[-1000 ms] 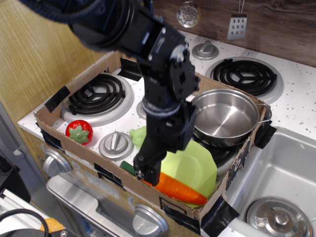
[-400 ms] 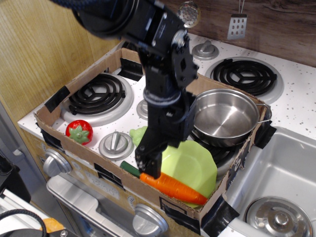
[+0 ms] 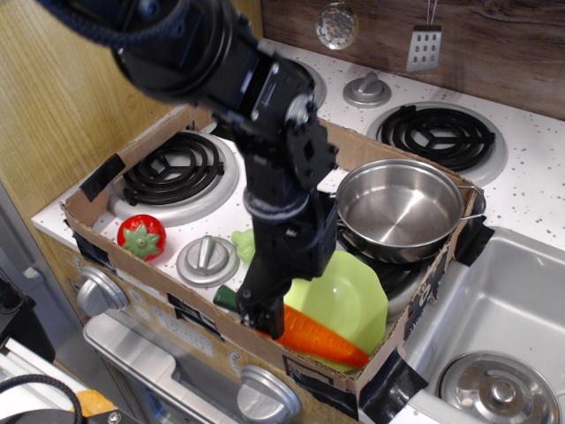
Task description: Take carrot off plate
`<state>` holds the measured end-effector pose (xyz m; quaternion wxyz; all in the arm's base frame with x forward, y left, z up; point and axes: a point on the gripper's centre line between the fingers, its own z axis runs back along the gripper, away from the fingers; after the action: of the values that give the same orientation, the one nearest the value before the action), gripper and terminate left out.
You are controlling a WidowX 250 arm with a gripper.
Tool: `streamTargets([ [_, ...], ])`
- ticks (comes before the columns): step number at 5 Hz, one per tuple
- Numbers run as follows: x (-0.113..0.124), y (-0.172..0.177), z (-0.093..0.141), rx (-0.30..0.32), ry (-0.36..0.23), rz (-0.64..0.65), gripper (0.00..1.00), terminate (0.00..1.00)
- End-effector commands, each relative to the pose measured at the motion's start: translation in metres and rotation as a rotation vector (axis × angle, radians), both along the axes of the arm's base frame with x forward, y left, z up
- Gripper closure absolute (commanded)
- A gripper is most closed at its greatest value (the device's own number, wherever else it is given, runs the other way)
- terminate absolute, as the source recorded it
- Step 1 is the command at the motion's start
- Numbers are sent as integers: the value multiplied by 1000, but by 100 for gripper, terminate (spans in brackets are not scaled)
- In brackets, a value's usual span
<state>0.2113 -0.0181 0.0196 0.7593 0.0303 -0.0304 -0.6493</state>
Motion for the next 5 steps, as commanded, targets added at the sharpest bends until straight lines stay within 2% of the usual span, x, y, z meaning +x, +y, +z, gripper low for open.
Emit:
streamTargets([
  [1,-4,4,-7,15,-153,84,0,0],
  [2,-5,2,-1,14,-177,108,100,0],
  [3,-2,3,11,-2,-147,119,100,0],
  [4,10,6,24,-43,-55,95,100,0],
  [5,28,13,42,-106,7,95,100,0],
])
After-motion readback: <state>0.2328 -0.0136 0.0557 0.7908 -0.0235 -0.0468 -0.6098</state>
